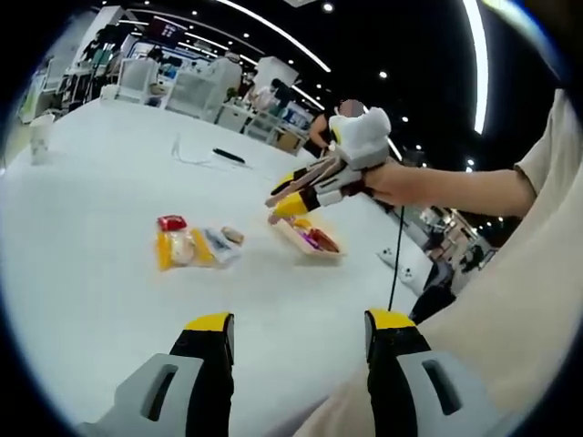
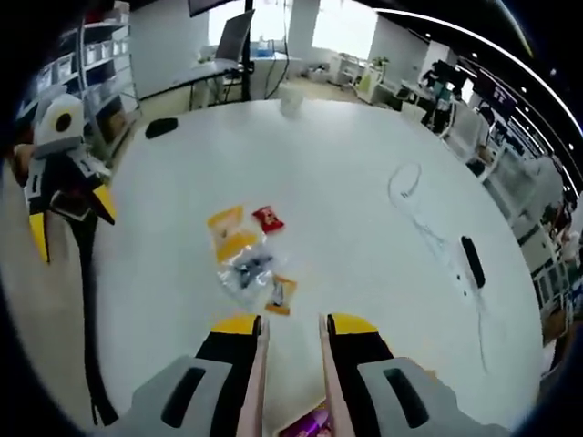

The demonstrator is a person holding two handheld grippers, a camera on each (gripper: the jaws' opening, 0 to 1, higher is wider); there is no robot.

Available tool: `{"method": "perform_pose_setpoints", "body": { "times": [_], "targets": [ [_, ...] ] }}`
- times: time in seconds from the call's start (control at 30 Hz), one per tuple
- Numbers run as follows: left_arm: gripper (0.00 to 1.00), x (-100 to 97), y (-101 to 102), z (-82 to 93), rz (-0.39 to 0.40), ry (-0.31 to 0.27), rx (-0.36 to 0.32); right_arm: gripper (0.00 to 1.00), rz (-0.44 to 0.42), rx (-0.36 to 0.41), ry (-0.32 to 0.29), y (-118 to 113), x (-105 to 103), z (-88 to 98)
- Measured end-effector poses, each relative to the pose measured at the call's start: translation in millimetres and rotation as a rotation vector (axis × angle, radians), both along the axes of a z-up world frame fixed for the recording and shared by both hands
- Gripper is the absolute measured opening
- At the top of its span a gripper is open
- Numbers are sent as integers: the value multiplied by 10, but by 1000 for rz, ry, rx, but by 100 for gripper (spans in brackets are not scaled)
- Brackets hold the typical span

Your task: Place the target food into the container with the food tongs after gripping and lifting it, then release it inside without dropping or visibly crushing the food.

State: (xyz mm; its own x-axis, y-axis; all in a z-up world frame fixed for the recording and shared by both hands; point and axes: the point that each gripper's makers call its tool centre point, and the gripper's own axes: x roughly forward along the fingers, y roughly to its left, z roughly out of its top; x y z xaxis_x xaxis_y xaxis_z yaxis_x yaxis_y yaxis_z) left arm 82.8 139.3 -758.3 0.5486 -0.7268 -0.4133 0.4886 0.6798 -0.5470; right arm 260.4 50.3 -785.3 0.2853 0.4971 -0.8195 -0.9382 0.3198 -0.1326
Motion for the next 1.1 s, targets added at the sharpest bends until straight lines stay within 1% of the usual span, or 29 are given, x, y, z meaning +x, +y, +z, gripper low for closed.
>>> {"method": "perform_pose_setpoints", "body": {
  "times": [0.3, 0.6, 0.8, 0.97, 1.0, 1.07, 1.1],
  "targets": [
    [57, -6, -7, -35, 0, 15, 0, 28, 29, -9, 7, 72, 19, -60],
    [57, 36, 14, -53, 10, 25, -2, 28, 56, -56, -11, 98, 69, -172],
    [57, 47, 55, -29, 17, 28, -3, 28, 27, -67, -1, 74, 135, -273],
    [57, 16, 123, -72, 24, 44, 5, 28, 28, -79, 3, 81, 140, -333],
    [57, 13, 129, -77, 24, 46, 7, 28, 26, -86, -4, 77, 153, -344],
    [57, 9, 144, -90, 27, 50, 7, 28, 6, -97, -50, 53, 234, -329],
    [57, 9, 150, -97, 28, 51, 7, 28, -5, -118, -83, 17, 295, -330]
  ]
}}
